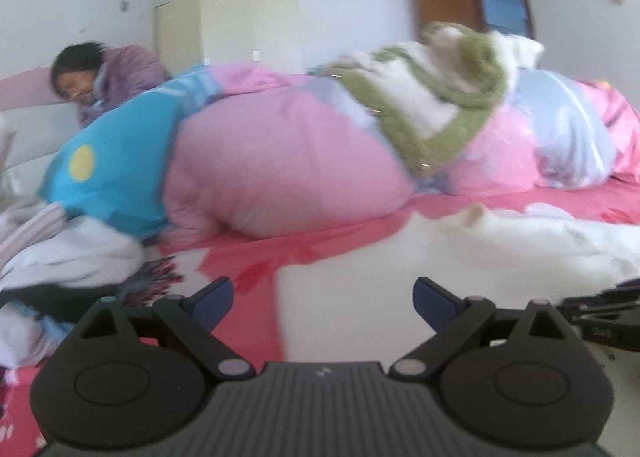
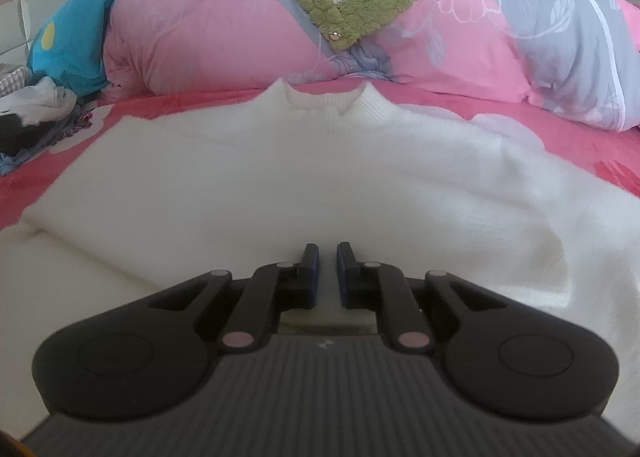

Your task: Fold clothes

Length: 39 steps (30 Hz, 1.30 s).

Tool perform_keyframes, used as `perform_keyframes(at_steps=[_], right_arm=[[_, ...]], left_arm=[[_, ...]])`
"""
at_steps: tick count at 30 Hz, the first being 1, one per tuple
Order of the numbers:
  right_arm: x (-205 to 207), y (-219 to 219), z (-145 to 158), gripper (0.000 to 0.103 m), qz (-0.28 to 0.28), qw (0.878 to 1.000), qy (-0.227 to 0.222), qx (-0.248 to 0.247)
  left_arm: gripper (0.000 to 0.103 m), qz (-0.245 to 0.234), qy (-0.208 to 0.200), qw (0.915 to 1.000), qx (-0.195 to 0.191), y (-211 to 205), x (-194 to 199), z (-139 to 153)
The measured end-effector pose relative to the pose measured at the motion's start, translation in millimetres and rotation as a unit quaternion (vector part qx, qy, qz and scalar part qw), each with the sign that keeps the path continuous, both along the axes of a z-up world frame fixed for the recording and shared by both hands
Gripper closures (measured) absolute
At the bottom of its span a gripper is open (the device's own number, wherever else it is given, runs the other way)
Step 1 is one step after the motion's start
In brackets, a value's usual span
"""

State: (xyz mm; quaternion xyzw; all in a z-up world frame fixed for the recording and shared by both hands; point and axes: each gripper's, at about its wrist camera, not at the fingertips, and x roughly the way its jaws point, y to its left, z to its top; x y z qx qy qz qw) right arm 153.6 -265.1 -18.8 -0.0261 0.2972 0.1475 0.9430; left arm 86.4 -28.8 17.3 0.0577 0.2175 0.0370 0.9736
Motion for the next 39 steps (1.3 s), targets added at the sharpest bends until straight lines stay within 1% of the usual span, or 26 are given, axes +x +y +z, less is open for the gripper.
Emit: perform_keyframes(at_steps=[4, 5, 9, 11, 13, 29, 31, 33, 37, 39], right_arm=[[0, -2, 0, 0.094, 0.000, 1.000, 0.001, 0.008], [0, -3, 0, 0.094, 0.000, 1.000, 0.002, 0.010], [0, -5, 0, 0.094, 0.000, 1.000, 0.004, 0.018], [0, -6, 0, 0.094, 0.000, 1.000, 0.004, 0.022], [1, -6, 0, 0.094, 0.000, 1.000, 0.005, 0.023], [1, -6, 3, 0.094, -0.001, 1.000, 0.009, 0.020], [2, -19, 8, 0.094, 0.002, 0.998, 0.020, 0.053], [4, -36, 12, 0.093, -0.010, 0.997, 0.023, 0.070], [12, -77, 21, 0.091, -0.076, 0.997, 0.006, 0.031], [18, -104, 24, 0.090, -0.129, 0.991, 0.001, 0.019]], left_arm=[[0.015, -0.031, 0.009, 0.9995, 0.008, -23, 7, 1], [0.019, -0.032, 0.019, 0.9993, 0.006, -23, 9, -6], [0.027, -0.031, 0.058, 0.9977, -0.013, -16, 17, -23], [0.027, -0.030, 0.076, 0.9964, -0.024, -12, 21, -31], [0.026, -0.028, 0.082, 0.9957, -0.033, -8, 23, -34], [0.025, -0.029, 0.072, 0.9966, -0.028, -10, 21, -38], [0.025, -0.028, 0.072, 0.9966, -0.028, -10, 21, -38], [0.025, -0.028, 0.072, 0.9966, -0.027, -11, 21, -38], [0.025, -0.028, 0.072, 0.9967, -0.026, -11, 21, -37], [0.025, -0.028, 0.072, 0.9967, -0.025, -11, 21, -37]])
